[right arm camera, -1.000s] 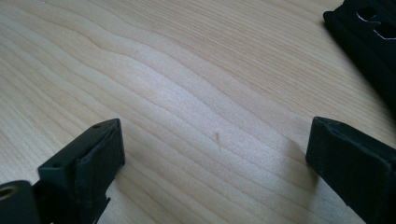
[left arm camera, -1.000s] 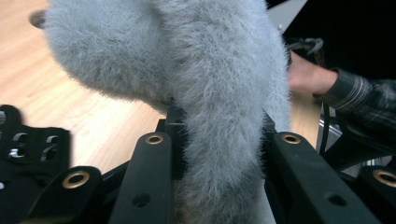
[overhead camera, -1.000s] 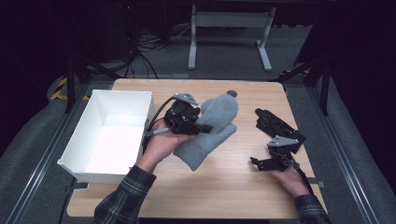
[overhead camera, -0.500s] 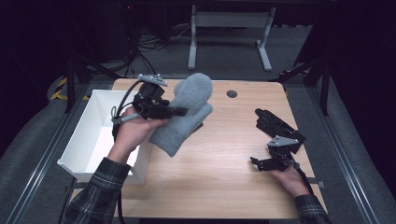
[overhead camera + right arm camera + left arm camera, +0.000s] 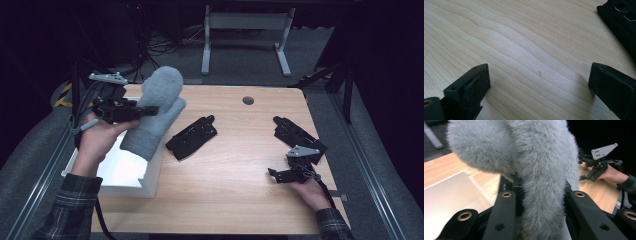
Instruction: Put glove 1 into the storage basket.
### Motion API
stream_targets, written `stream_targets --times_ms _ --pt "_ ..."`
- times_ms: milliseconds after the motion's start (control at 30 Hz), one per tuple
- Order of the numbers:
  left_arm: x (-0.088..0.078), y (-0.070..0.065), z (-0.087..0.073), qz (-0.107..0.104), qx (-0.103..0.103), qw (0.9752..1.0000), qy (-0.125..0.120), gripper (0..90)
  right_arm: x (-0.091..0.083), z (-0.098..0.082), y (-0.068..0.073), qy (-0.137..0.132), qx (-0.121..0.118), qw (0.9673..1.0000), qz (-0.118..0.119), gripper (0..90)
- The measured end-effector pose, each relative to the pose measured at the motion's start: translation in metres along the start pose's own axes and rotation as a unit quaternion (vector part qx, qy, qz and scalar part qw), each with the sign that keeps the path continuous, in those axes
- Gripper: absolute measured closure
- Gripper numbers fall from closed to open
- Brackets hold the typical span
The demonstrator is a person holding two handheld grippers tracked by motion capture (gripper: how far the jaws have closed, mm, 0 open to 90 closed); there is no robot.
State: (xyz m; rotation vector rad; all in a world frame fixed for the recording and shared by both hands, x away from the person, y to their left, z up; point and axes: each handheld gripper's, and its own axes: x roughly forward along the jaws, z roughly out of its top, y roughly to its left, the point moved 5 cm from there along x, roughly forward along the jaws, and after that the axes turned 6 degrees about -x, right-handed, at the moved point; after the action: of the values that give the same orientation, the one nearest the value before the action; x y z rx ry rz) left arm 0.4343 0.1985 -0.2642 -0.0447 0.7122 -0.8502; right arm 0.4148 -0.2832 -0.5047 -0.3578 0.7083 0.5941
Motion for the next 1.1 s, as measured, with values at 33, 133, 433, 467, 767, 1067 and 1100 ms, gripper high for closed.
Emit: stream_targets --times_ms 33,133,433,467,767,1067,1100 --pt "-0.006 0.004 -0.002 0.005 -0.005 1.0 -0.003 70.7 0.0 0.0 0.0 0.0 0.0 1.0 0.0 4.3" --pt "-0.017 0.015 -0.008 0.022 -0.011 0.9997 -0.006 70.7 0.0 0.0 0.0 0.0 0.001 1.0 0.0 4.3" --pt "-0.022 0.046 -0.04 0.061 -0.05 0.9969 0.004 70.7 0.0 0.0 0.0 0.0 0.0 1.0 0.0 4.2" --pt "-0.021 0.049 -0.043 0.062 -0.052 0.9967 0.005 70.7 0.0 0.0 0.0 0.001 0.0 1.0 -0.001 4.2" --pt "0.001 0.069 -0.074 0.074 -0.086 0.9931 0.026 70.6 0.0 0.0 0.0 0.001 0.0 1.0 -0.001 4.1" --pt "0.02 0.094 -0.106 0.094 -0.122 0.9869 0.048 70.5 0.0 0.0 0.0 0.001 0.0 1.0 -0.001 4.1" --pt "0.024 0.097 -0.11 0.094 -0.129 0.986 0.049 70.5 0.0 0.0 0.0 0.001 0.0 1.0 -0.001 4.1"
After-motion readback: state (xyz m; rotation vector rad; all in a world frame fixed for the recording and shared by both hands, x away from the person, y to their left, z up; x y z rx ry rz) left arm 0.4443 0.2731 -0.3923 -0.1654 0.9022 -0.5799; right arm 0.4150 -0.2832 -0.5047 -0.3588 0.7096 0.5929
